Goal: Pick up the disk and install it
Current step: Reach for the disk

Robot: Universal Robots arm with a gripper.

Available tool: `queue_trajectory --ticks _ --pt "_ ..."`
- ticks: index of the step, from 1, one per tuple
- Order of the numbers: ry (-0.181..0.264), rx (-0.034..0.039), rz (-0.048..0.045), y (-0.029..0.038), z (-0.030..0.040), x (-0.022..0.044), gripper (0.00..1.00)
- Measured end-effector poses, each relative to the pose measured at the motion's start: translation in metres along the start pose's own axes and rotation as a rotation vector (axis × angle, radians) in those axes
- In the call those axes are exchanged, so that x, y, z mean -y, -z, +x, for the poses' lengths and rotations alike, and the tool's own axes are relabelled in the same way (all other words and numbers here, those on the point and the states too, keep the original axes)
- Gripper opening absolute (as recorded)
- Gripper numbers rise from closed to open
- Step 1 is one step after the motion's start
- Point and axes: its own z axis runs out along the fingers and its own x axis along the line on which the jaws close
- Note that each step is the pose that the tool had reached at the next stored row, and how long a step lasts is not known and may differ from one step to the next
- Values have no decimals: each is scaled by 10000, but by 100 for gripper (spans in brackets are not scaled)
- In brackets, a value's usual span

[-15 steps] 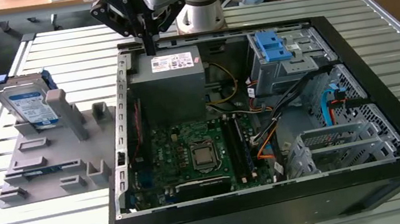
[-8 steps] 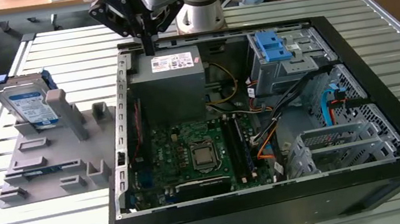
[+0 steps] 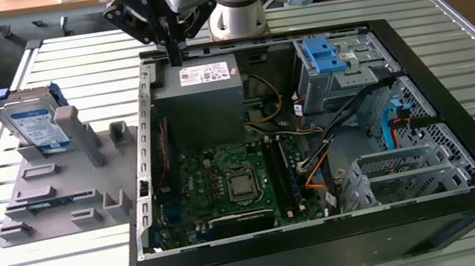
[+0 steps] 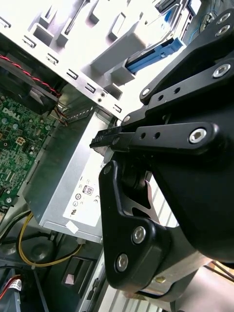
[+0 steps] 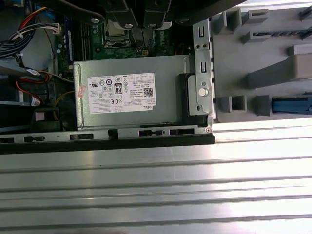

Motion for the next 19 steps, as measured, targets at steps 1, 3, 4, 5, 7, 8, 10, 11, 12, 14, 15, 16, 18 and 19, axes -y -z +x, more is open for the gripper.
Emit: queue_trajectory --ticks 1,3,4,5,7,8,10,11,12,14,15,16,18,19 --pt "0 0 0 0 2 0 11" --pt "0 0 0 0 6 0 11" --pt "0 0 0 0 9 1 11" --pt "-1 0 0 0 22 2 11" --pt "0 0 0 0 25 2 11" --pt "0 0 0 0 28 2 11" --pt "0 0 0 0 31 2 11" --pt "-1 0 0 0 33 2 11" --pt "0 0 -1 0 35 3 11" --pt "0 0 0 0 50 4 11" --pt "0 0 0 0 51 4 11" --pt "0 0 0 0 52 4 11" --pt "-1 0 0 0 56 4 11" --pt "1 0 0 -1 58 4 11"
